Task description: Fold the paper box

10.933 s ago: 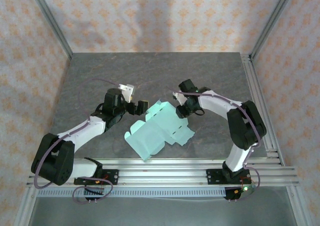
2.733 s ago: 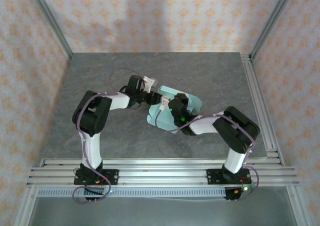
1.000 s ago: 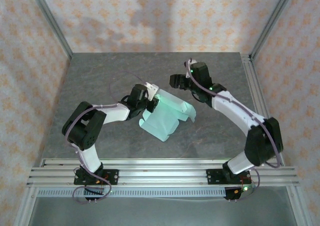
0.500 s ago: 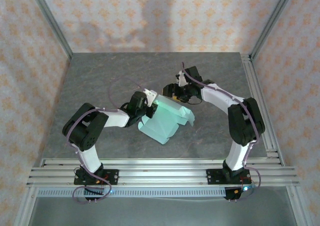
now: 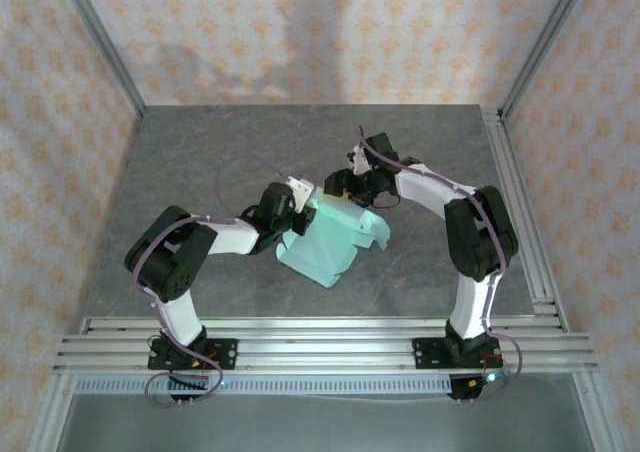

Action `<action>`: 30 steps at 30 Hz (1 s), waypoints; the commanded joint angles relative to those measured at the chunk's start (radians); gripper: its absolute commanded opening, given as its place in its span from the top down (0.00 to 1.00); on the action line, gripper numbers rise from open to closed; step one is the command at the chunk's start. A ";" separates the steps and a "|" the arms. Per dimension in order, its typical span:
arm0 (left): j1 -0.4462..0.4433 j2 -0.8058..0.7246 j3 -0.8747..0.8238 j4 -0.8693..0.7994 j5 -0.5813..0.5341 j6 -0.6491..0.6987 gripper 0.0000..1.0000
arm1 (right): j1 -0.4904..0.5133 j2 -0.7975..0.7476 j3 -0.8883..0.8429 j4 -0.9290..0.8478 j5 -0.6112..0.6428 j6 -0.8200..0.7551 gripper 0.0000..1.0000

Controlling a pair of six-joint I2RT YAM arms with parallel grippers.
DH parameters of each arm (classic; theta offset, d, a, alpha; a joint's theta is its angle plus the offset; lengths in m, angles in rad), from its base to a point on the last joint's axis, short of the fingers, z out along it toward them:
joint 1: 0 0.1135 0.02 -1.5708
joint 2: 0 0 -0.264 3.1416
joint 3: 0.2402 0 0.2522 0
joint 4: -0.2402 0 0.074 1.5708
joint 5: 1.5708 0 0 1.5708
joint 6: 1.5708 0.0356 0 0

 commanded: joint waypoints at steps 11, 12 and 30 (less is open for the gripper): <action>-0.007 0.048 0.035 0.062 -0.047 -0.059 0.89 | 0.017 -0.038 -0.045 -0.010 0.049 0.055 0.38; -0.006 0.049 0.035 0.064 -0.044 -0.061 0.89 | 0.019 -0.045 -0.052 0.003 0.045 0.065 0.38; -0.007 0.076 0.054 0.045 -0.095 -0.091 0.92 | 0.041 -0.141 -0.178 0.235 -0.012 0.219 0.46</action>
